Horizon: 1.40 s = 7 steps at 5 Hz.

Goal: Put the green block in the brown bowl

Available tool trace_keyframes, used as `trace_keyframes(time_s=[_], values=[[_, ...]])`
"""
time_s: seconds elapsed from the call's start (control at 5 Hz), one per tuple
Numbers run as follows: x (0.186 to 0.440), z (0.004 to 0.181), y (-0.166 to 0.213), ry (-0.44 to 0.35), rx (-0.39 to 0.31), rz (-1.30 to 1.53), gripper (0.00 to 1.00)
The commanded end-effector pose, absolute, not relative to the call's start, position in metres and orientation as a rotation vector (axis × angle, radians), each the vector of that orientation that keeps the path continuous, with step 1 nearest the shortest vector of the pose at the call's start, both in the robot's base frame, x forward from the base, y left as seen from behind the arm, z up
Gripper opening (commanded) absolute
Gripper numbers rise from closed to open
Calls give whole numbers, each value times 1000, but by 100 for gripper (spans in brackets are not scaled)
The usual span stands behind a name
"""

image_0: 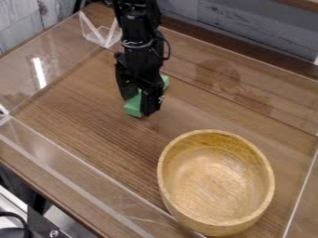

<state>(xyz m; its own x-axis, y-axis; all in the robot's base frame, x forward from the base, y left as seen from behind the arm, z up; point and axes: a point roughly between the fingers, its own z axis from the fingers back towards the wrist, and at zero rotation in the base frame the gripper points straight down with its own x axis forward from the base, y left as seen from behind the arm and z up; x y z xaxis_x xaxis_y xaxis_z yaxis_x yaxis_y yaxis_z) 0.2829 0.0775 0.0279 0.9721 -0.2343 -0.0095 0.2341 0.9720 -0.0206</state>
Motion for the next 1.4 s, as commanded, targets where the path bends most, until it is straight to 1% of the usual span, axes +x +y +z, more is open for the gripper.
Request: trace_keyframes(time_s=[0.0, 0.2, 0.6, 1.2], values=[[287, 33, 79, -15, -16, -231, 0], [284, 33, 76, -5, -28, -221, 0], [276, 38, 67, 30, -53, -188, 0], [279, 52, 72, 29, -72, -165, 0]])
